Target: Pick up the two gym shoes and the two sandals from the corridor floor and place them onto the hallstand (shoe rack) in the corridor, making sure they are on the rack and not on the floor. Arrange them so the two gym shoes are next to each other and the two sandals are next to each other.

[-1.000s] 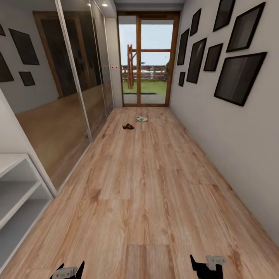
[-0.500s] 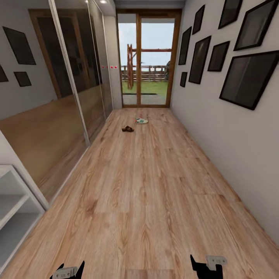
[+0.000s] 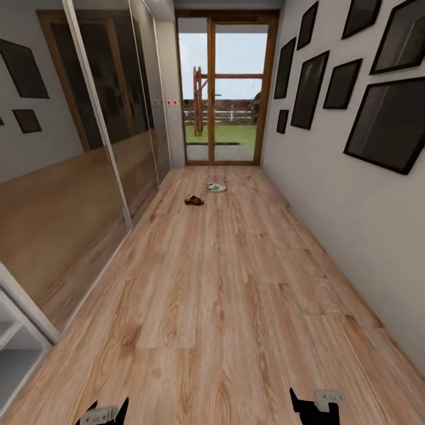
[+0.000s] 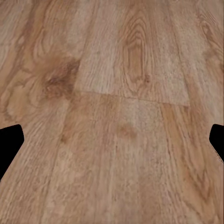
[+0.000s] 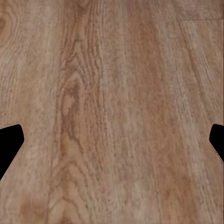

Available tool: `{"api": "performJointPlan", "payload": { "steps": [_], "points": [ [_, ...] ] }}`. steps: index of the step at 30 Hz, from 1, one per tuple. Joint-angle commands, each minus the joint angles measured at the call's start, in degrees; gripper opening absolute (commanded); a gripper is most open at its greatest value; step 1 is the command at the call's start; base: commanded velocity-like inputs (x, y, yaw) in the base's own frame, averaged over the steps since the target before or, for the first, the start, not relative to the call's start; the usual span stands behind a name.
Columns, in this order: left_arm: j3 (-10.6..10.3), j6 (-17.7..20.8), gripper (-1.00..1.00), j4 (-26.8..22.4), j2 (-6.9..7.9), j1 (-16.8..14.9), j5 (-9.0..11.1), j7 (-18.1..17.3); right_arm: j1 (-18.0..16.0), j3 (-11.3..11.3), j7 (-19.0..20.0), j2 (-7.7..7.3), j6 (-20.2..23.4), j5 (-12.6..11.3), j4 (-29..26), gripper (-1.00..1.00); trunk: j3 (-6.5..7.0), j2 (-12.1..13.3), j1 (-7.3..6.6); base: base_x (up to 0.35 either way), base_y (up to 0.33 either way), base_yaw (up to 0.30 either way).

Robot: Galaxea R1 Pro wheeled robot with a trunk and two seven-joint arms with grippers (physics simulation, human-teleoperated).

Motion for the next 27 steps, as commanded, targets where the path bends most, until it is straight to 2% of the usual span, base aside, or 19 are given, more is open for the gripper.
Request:
{"api": "performJointPlan", "payload": {
  "steps": [1,27],
  "points": [
    [0.1,0.01,1.0,0.06,0.0,-0.03,0.6,-0.61,-0.03,-0.48,0.5,-0.01,-0.17,-0.06,0.06,1.0,-0.05,-0.02,0.02,0.338,0.0,0.0],
    [0.1,0.01,1.0,0.06,-0.01,-0.03,0.65,-0.63,-0.03,-0.48,0.5,-0.01,-0.17,-0.06,0.06,1.0,-0.05,-0.02,0.02,0.338,0.0,0.0]
  ]
}}
